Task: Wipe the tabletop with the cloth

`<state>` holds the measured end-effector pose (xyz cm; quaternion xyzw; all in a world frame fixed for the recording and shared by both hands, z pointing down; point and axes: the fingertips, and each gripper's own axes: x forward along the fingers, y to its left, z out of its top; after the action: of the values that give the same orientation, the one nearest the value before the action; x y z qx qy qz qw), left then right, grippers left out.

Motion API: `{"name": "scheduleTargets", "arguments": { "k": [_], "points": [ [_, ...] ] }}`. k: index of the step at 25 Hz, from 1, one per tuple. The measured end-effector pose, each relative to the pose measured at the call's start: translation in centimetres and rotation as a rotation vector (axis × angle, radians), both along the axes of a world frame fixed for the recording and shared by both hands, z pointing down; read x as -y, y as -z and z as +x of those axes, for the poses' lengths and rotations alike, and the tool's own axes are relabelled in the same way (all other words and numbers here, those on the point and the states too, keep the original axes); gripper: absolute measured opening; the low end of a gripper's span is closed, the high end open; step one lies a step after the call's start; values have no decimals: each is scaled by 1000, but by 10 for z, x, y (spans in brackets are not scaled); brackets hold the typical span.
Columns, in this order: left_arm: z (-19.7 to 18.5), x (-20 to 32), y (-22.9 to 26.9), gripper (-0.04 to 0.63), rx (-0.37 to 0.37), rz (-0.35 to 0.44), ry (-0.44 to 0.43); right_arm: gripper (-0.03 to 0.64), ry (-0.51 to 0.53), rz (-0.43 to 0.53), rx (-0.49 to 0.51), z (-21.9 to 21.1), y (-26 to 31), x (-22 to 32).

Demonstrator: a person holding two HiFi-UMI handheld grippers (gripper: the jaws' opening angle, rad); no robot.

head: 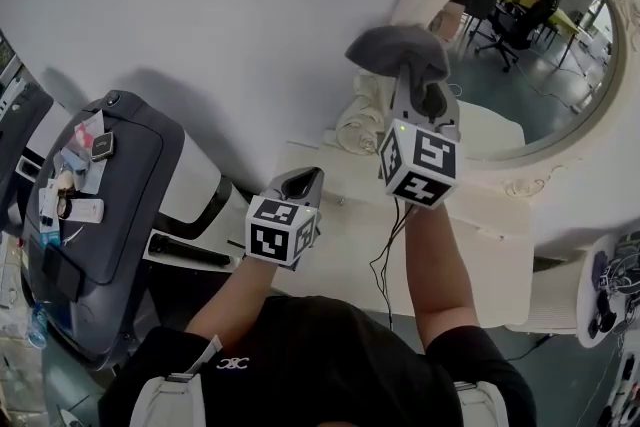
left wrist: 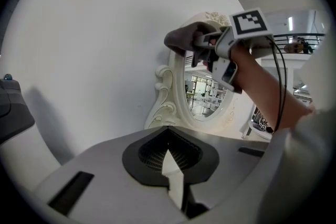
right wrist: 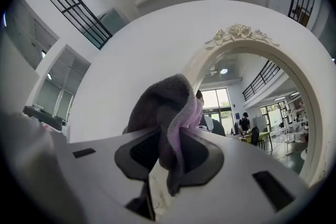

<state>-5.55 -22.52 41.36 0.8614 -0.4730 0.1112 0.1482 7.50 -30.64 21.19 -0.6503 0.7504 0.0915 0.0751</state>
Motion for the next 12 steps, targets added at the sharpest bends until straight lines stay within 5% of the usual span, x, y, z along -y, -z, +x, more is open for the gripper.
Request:
{"name": "scheduleTargets", "arguments": {
  "k": [12],
  "points": [
    [-16,39,8,0,-20,9,-5,87,-141,76,-25,14,42,39]
  ]
}}
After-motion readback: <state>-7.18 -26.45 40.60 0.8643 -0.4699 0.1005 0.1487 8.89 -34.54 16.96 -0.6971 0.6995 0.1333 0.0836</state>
